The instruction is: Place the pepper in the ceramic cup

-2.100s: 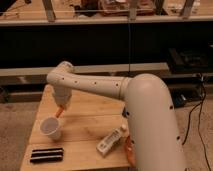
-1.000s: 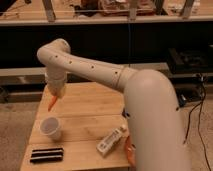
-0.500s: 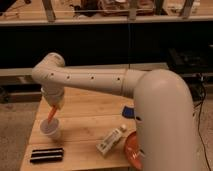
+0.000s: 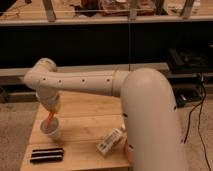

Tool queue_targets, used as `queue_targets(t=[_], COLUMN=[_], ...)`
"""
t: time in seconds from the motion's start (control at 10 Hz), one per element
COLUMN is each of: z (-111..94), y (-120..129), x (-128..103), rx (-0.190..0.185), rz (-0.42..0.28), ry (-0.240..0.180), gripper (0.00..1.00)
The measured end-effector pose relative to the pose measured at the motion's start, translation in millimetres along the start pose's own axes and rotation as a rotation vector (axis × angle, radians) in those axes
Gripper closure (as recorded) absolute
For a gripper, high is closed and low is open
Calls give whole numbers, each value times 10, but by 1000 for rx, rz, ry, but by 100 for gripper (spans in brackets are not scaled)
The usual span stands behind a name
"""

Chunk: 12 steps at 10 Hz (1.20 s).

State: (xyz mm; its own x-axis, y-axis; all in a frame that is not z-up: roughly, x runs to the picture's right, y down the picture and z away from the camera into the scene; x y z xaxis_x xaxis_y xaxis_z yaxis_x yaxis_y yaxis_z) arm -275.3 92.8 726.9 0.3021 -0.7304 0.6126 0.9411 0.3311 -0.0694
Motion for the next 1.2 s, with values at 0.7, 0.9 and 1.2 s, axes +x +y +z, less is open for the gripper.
queue_targets(t=[0.7, 0.9, 1.2], z=[46, 55, 15], y=[-42, -42, -52], x=[-105, -111, -142], rx=[-28, -35, -16], rz=[-76, -87, -120], ry=[-20, -25, -16], gripper=[22, 20, 20])
